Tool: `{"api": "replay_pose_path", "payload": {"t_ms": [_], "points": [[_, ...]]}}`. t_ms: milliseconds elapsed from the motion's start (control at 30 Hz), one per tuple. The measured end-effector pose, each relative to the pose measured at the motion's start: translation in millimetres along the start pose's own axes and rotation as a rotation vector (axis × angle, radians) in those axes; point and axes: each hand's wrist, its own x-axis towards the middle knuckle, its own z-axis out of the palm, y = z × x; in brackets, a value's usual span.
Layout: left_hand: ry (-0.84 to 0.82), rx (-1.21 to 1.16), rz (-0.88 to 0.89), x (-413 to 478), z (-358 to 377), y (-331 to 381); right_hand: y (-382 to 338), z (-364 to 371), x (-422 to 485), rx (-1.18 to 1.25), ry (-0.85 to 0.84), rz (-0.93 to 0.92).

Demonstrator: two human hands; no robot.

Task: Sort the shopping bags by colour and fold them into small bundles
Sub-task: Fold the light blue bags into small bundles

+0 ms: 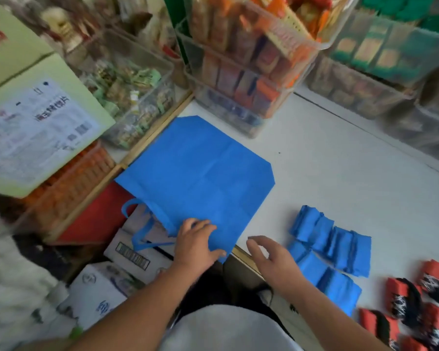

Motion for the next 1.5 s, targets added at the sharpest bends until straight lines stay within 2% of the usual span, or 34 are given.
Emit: {"api": "replay_pose_path", "payload": {"t_ms": [100,333,400,500,600,800,900,1000,1067,1167,1233,1333,1400,1500], "points": [[0.025,-0.078,0.045,8.0,5.0,-12.5,-9.3,4.8,4.1,0.070,-0.017,0.050],[-0.017,-0.187,0.127,22.3,3.5,-18.7,-5.3,14.3,8.4,0.043,-0.021,0.063],[-0.046,-0.217,0.129,26.6,-0.6,-14.1,-2.3,14.1,5.5,-0.029,-0.009,-0.003],[-0.104,-0.264,0.161,35.3,-27.5,3.3,-5.7,3.9,1.7,-0.187,0.001,-0.231],[-0.094,-0.318,0.278,49.4,-76.6,28.7,-24.9,-16.2,0.7,-0.325,0.104,-0.417],[-0.082,-0.591,0.359,76.4,-171.5,90.3,-96.6,-69.6,3.5,-0.079,0.329,-0.391],[0.046,-0.544,0.449,84.3,-200.3,122.0,-123.1,-98.6,9.1,0.115,0.492,-0.379],[0.399,-0.225,0.572,91.0,-230.2,148.2,-142.9,-139.1,3.6,0.215,0.668,-0.333],[0.571,-0.081,0.604,93.1,-252.2,164.8,-144.9,-175.1,-2.8,0.313,0.775,-0.279],[0.673,0.038,0.626,94.1,-266.0,195.6,-119.8,-230.6,-11.9,0.501,0.782,-0.107],[0.595,0.038,0.651,96.1,-254.2,220.4,-95.0,-256.8,-16.9,0.616,0.688,0.022],[0.310,0.044,0.679,100.0,-205.7,251.0,-46.6,-273.7,-17.2,0.689,0.608,0.201],[0.131,0.068,0.675,102.3,-165.0,265.3,-9.0,-279.6,-12.2,0.721,0.599,0.274],[-0.047,0.058,0.612,102.9,-120.2,277.4,40.6,-286.7,-1.6,0.753,0.591,0.373]]}}
